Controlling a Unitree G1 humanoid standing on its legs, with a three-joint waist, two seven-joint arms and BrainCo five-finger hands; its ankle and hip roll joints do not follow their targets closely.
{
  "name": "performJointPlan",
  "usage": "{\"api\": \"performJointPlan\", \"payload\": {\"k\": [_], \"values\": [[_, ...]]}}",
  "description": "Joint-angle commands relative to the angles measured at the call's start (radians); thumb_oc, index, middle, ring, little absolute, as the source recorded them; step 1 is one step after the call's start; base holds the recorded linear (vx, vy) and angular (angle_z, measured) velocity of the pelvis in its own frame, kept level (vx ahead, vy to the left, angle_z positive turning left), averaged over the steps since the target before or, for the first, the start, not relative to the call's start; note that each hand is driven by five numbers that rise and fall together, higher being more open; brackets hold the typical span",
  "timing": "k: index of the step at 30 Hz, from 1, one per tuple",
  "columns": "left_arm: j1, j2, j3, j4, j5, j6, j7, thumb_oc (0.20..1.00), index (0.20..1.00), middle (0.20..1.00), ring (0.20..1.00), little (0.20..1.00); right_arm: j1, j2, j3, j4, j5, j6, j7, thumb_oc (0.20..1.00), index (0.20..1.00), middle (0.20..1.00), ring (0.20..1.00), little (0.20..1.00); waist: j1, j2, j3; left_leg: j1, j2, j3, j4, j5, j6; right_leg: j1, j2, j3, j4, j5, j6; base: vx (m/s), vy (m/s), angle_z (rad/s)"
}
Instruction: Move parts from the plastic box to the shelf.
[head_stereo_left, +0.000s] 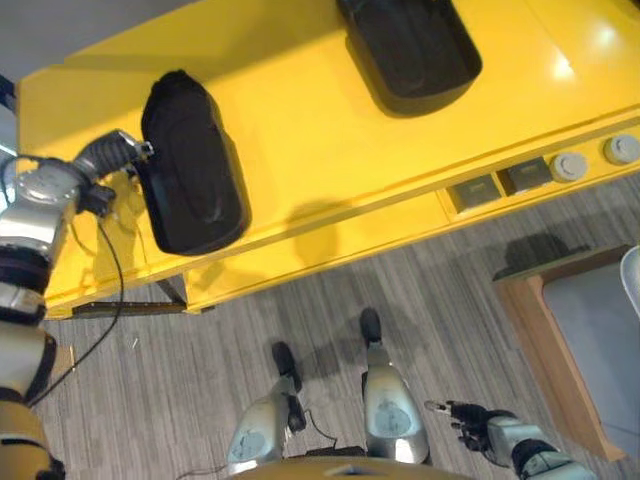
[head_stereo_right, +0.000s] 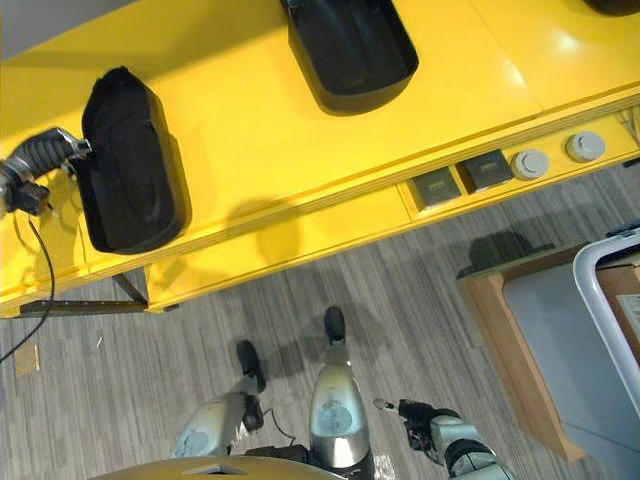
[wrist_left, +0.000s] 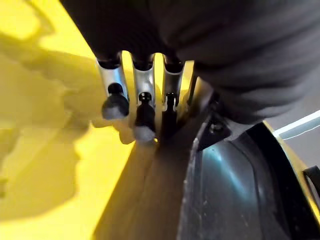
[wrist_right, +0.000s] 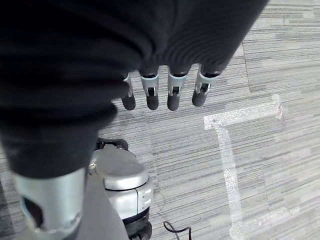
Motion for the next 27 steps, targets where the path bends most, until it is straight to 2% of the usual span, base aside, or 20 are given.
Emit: {"api": "performJointPlan", "payload": {"k": [1,3,4,5,6,9,10,11,12,13,16,18,19,21,22,24,25,27], "values": [[-0.091,0.105,-0.062,0.09,0.15,-0.052,0.087,0.2,0.2,0.2,0.2,0.2,0.012,-0.024,0.05,0.026,0.044,0.01,0.012,1.0,1.0,1.0,1.0,1.0,-0.011,-0.042,-0.019,-0.014,-0.035,0.011,0.002,-0.052,0.027,0.002,0.019,0.06,0.021,-0.096,-0.007,0.0,0.0,0.0],[-0.115,0.11,-0.079,0.101,0.133,-0.055,0.089,0.2,0.2,0.2,0.2,0.2,0.009,-0.026,0.055,0.025,0.05,0.009,0.015,1.0,1.0,1.0,1.0,1.0,-0.011,-0.044,-0.015,-0.017,-0.034,0.012,0.002,-0.052,0.026,0.0,0.02,0.061,0.021,-0.097,-0.008,0.0,0.0,0.0],[-0.131,0.111,-0.084,0.098,0.15,-0.066,0.122,0.2,0.2,0.2,0.2,0.2,0.009,-0.026,0.058,0.023,0.047,-0.004,0.017,1.0,1.0,1.0,1.0,1.0,-0.012,-0.046,-0.01,-0.018,-0.031,0.009,0.002,-0.052,0.025,0.0,0.023,0.063,0.022,-0.098,-0.009,0.0,0.0,0.0],[-0.139,0.112,-0.092,0.098,0.156,-0.074,0.142,0.504,0.504,0.504,0.504,0.504,0.009,-0.024,0.06,0.024,0.044,-0.011,0.017,1.0,1.0,1.0,1.0,1.0,-0.012,-0.048,-0.008,-0.018,-0.03,0.007,0.002,-0.052,0.025,0.0,0.024,0.064,0.022,-0.098,-0.01,-0.02,-0.043,-0.01],[-0.149,0.109,-0.095,0.1,0.157,-0.092,0.158,1.0,1.0,1.0,1.0,1.0,0.01,-0.019,0.067,0.02,0.052,-0.012,0.015,1.0,1.0,1.0,1.0,1.0,-0.012,-0.051,-0.007,-0.019,-0.028,0.005,0.002,-0.053,0.024,-0.001,0.026,0.064,0.023,-0.1,-0.01,-0.02,-0.048,0.0],[-0.162,0.104,-0.089,0.09,0.163,-0.132,0.24,1.0,1.0,1.0,1.0,1.0,0.016,-0.008,0.073,0.011,0.062,-0.014,0.015,1.0,1.0,1.0,1.0,1.0,-0.011,-0.058,-0.009,-0.017,-0.025,0.004,0.002,-0.054,0.024,0.003,0.028,0.064,0.022,-0.102,-0.011,-0.01,-0.04,0.01],[-0.17,0.1,-0.082,0.084,0.164,-0.164,0.303,1.0,1.0,1.0,1.0,1.0,0.021,-0.002,0.077,0.011,0.063,-0.02,0.015,1.0,1.0,1.0,1.0,1.0,-0.011,-0.062,-0.012,-0.015,-0.022,0.005,0.002,-0.054,0.024,0.008,0.03,0.064,0.021,-0.103,-0.012,-0.01,-0.046,0.0],[-0.175,0.094,-0.073,0.082,0.165,-0.169,0.352,1.0,1.0,1.0,1.0,1.0,0.026,0.005,0.08,0.013,0.065,-0.027,0.014,1.0,1.0,1.0,1.0,1.0,-0.011,-0.065,-0.016,-0.012,-0.021,0.006,0.002,-0.054,0.024,0.012,0.031,0.064,0.019,-0.104,-0.013,-0.01,-0.058,0.01],[-0.183,0.084,-0.061,0.085,0.124,-0.206,0.443,1.0,1.0,1.0,1.0,1.0,0.035,0.016,0.089,0.021,0.07,-0.041,0.01,1.0,1.0,1.0,1.0,1.0,-0.012,-0.07,-0.022,-0.002,-0.018,0.005,0.002,-0.058,0.024,0.027,0.034,0.063,0.016,-0.107,-0.013,-0.02,-0.063,0.02],[-0.182,0.076,-0.045,0.084,0.102,-0.244,0.471,1.0,1.0,1.0,1.0,1.0,0.039,0.022,0.092,0.023,0.073,-0.046,0.008,1.0,1.0,1.0,1.0,1.0,-0.01,-0.074,-0.031,-0.001,-0.015,0.006,0.002,-0.056,0.023,0.029,0.036,0.064,0.014,-0.105,-0.014,-0.01,-0.066,0.04],[-0.152,0.056,-0.011,0.034,0.142,-0.285,0.577,1.0,1.0,1.0,1.0,1.0,0.05,0.041,0.091,0.027,0.061,-0.049,0.016,1.0,1.0,1.0,1.0,1.0,-0.002,-0.082,-0.05,0.013,-0.01,0.005,0.002,-0.059,0.021,0.049,0.039,0.059,0.01,-0.108,-0.015,-0.01,-0.061,0.02],[-0.119,0.046,0.026,-0.002,0.14,-0.317,0.64,1.0,1.0,1.0,1.0,1.0,0.061,0.056,0.096,0.031,0.055,-0.056,0.015,1.0,1.0,1.0,1.0,1.0,0.005,-0.089,-0.069,0.026,-0.007,0.003,0.002,-0.062,0.02,0.068,0.04,0.053,0.007,-0.112,-0.016,0.0,-0.054,0.0],[-0.103,0.04,0.047,-0.023,0.15,-0.307,0.65,1.0,1.0,1.0,1.0,1.0,0.067,0.061,0.096,0.03,0.054,-0.055,0.014,1.0,1.0,1.0,1.0,1.0,0.008,-0.092,-0.079,0.032,-0.007,0.003,0.002,-0.064,0.02,0.077,0.041,0.05,0.005,-0.114,-0.015,0.02,-0.06,-0.02],[-0.066,0.019,0.095,-0.064,0.16,-0.368,0.751,1.0,1.0,1.0,1.0,1.0,0.089,0.083,0.093,0.038,0.059,-0.059,0.003,1.0,1.0,1.0,1.0,1.0,0.018,-0.101,-0.123,0.057,-0.003,0.006,0.002,-0.069,0.019,0.111,0.041,0.039,-0.002,-0.118,-0.014,0.02,-0.056,-0.02],[-0.061,0.015,0.102,-0.068,0.161,-0.395,0.774,1.0,1.0,1.0,1.0,1.0,0.094,0.086,0.093,0.04,0.062,-0.058,0.002,1.0,1.0,1.0,1.0,1.0,0.02,-0.103,-0.133,0.064,-0.002,0.008,0.002,-0.071,0.019,0.12,0.04,0.036,-0.003,-0.12,-0.014,0.02,-0.043,-0.01],[-0.007,-0.021,0.163,-0.155,0.08,-0.503,0.831,1.0,1.0,1.0,1.0,1.0,0.116,0.105,0.073,0.06,0.04,-0.056,-0.004,1.0,1.0,1.0,1.0,1.0,0.035,-0.109,-0.195,0.102,-0.001,0.017,0.002,-0.084,0.02,0.164,0.037,0.019,-0.004,-0.131,-0.01,0.02,-0.047,0.06],[0.052,-0.069,0.213,-0.221,0.022,-0.522,0.776,1.0,1.0,1.0,1.0,1.0,0.118,0.113,0.063,0.061,0.023,-0.038,-0.006,1.0,1.0,1.0,1.0,1.0,0.047,-0.113,-0.223,0.118,0.002,0.02,0.002,-0.087,0.02,0.185,0.033,0.005,-0.004,-0.137,-0.011,0.02,-0.036,0.11],[0.106,-0.11,0.244,-0.288,-0.015,-0.52,0.761,1.0,1.0,1.0,1.0,1.0,0.122,0.123,0.061,0.065,0.01,-0.03,-0.006,1.0,1.0,1.0,1.0,1.0,0.054,-0.115,-0.24,0.131,0.004,0.017,0.002,-0.091,0.019,0.199,0.031,-0.004,-0.004,-0.141,-0.012,0.01,-0.046,0.13]]}}
